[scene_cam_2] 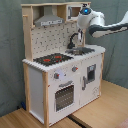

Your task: Play with the kitchen

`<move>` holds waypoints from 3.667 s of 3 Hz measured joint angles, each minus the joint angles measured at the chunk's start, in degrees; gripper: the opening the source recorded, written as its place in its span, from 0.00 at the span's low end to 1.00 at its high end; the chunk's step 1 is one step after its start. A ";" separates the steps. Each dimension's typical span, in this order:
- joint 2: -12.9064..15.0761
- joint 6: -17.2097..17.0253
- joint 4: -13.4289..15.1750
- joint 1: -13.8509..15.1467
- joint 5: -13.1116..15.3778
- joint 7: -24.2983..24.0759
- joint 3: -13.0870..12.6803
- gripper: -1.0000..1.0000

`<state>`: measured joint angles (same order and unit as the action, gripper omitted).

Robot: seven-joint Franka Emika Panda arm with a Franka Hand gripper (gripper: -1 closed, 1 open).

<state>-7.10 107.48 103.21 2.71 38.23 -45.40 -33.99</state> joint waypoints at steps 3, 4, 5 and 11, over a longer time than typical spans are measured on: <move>5.44 -6.12 -1.21 0.60 -13.35 4.97 3.21 1.00; 7.43 -7.72 -1.13 1.69 -16.74 8.75 3.72 1.00; 9.08 -8.11 -1.71 3.43 -19.06 13.42 3.82 1.00; 12.15 -14.15 -10.63 3.88 -19.29 18.01 0.80 0.00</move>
<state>5.05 93.33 92.58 6.59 18.95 -27.38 -33.19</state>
